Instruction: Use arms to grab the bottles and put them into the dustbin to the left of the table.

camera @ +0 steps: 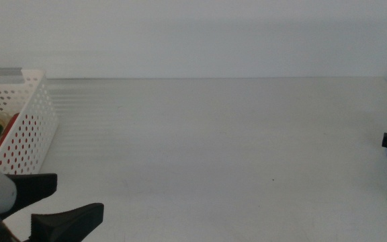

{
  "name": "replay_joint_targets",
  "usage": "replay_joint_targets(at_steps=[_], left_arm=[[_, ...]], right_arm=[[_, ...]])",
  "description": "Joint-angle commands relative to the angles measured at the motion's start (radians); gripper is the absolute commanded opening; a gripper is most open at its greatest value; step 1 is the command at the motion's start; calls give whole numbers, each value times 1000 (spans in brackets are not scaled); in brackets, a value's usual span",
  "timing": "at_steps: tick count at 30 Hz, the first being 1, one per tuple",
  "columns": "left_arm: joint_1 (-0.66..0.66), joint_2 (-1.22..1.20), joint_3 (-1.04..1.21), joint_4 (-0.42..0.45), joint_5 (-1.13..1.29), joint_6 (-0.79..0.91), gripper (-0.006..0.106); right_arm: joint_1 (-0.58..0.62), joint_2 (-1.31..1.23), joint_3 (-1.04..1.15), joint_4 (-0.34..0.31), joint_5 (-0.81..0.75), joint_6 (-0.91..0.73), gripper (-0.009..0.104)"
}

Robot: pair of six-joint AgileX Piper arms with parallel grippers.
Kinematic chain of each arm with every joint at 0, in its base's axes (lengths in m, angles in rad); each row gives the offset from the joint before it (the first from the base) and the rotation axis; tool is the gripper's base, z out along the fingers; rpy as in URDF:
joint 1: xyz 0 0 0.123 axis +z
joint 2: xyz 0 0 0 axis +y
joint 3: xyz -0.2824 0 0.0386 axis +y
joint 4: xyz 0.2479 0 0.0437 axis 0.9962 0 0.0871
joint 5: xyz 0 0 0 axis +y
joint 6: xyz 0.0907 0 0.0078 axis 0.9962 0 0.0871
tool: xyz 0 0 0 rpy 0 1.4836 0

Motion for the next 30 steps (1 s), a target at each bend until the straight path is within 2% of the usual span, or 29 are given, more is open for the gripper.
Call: replay_joint_targets(at_steps=[1,6,23,25,27,30], left_arm=[[-4,5,-30,-7,-74,-9,83],[-4,5,-30,-7,-74,-9,83],[-4,5,-30,-7,-74,-9,83],[-4,5,-30,-7,-74,-9,83],[-4,5,-30,-7,-74,-9,83],[-4,5,-30,-7,-74,-9,83]], right_arm=[[-23,-14,-35,-25,-83,9,83],[-23,36,-70,-63,-84,12,83],[-23,188,-167,-66,-155,12,83],[-23,193,-172,-68,-153,12,78],[-23,193,-172,-72,-153,12,66],[-23,193,-172,-86,-152,12,32]])
